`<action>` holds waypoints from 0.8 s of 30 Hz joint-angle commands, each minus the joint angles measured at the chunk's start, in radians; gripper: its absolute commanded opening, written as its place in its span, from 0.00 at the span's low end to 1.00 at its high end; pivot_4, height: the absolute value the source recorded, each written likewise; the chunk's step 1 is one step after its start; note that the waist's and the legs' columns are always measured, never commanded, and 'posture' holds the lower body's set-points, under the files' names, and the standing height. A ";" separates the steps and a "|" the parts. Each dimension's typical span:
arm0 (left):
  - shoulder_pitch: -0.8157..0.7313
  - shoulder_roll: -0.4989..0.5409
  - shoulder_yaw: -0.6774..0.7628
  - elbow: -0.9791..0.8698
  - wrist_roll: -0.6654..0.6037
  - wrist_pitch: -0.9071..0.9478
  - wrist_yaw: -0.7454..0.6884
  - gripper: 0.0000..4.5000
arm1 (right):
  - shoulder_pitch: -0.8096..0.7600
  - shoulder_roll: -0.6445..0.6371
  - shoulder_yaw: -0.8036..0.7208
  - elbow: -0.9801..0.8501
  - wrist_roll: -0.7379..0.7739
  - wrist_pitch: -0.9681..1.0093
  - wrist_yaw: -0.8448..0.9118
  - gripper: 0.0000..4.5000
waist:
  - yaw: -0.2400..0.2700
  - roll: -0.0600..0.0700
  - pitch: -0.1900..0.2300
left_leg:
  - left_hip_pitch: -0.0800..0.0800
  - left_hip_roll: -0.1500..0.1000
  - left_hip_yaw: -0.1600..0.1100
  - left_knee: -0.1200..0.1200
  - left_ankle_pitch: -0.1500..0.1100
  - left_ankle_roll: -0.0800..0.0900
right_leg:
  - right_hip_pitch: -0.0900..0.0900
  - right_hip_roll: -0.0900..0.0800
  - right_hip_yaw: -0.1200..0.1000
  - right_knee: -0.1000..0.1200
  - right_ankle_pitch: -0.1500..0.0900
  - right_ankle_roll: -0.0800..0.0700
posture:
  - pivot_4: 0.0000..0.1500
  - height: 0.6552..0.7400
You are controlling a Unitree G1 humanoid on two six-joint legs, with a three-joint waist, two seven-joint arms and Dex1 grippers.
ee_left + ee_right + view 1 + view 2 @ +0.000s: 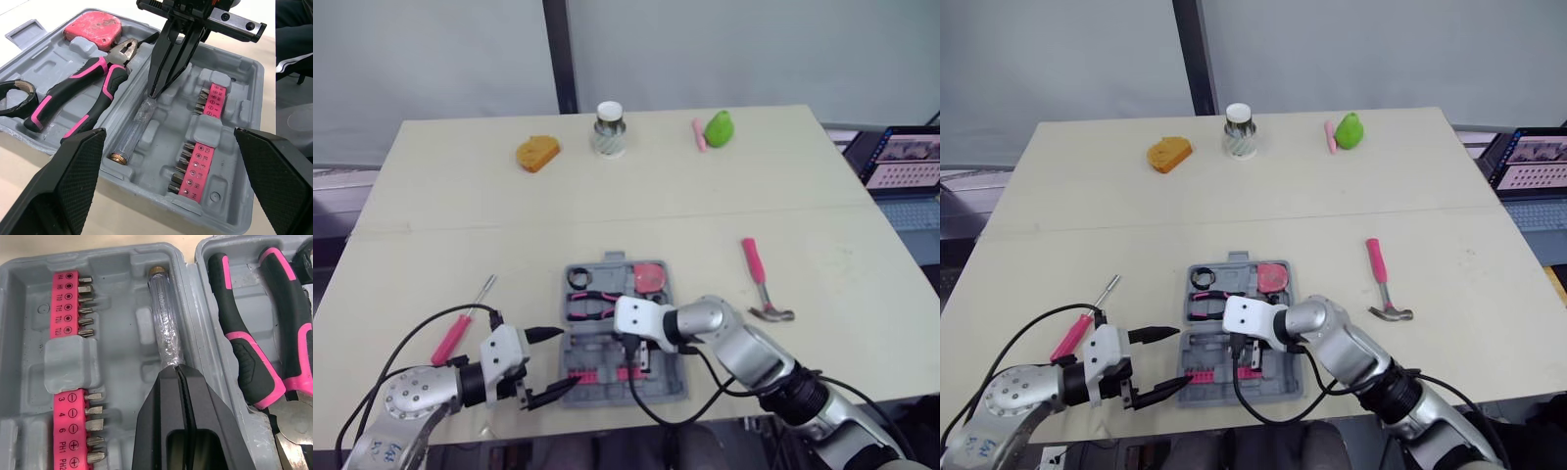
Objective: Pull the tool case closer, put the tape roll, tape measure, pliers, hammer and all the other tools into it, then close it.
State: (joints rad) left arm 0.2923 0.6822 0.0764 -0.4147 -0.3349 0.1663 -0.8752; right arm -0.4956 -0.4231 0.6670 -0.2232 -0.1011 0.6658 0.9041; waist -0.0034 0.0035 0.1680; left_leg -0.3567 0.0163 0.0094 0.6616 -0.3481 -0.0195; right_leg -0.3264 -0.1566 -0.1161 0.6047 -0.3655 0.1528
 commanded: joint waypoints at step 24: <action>-0.008 -0.014 -0.008 -0.023 -0.009 0.003 0.010 1.00 | 0.020 -0.018 0.161 0.126 -0.115 0.068 0.010 0.00 | -0.001 0.000 -0.006 | 0.003 0.001 0.000 0.000 -0.001 -0.001 | 0.002 0.001 0.001 0.000 0.000 0.000 | 1.00 1.00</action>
State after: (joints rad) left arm 0.2835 0.6733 0.0668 -0.4146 -0.3349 0.1724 -0.8667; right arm -0.5278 -0.4208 0.7393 -0.2275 -0.1753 0.6962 0.9056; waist -0.0042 0.0034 0.1624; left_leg -0.3538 0.0175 0.0097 0.6615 -0.3488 -0.0206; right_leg -0.3241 -0.1551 -0.1150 0.6046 -0.3656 0.1526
